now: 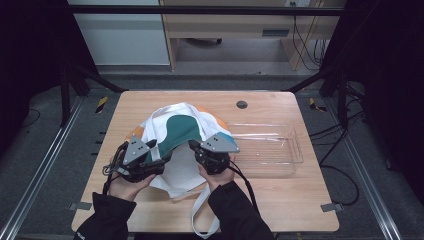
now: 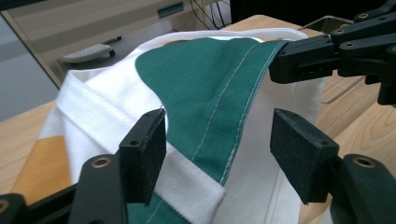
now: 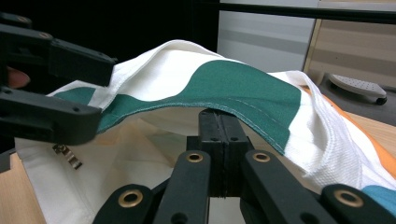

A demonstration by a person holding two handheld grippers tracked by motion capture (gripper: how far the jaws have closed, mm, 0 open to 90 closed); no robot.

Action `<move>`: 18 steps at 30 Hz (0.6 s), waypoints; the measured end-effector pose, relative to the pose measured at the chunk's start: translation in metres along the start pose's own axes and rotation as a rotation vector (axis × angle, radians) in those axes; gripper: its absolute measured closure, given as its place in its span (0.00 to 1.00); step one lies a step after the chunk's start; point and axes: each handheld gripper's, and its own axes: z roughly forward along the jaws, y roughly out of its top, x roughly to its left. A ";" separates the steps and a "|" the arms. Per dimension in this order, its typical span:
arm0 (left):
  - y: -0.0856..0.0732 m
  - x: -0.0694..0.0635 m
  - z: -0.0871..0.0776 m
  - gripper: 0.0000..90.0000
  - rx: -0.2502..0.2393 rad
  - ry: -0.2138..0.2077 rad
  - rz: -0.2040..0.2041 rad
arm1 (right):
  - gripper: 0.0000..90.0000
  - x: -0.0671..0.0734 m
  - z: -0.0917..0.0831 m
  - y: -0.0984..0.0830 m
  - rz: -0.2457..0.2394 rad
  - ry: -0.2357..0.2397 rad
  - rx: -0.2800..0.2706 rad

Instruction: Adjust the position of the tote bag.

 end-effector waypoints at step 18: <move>0.001 -0.009 0.026 0.68 0.079 0.072 0.036 | 1.00 -0.001 0.000 0.002 -0.001 0.007 0.006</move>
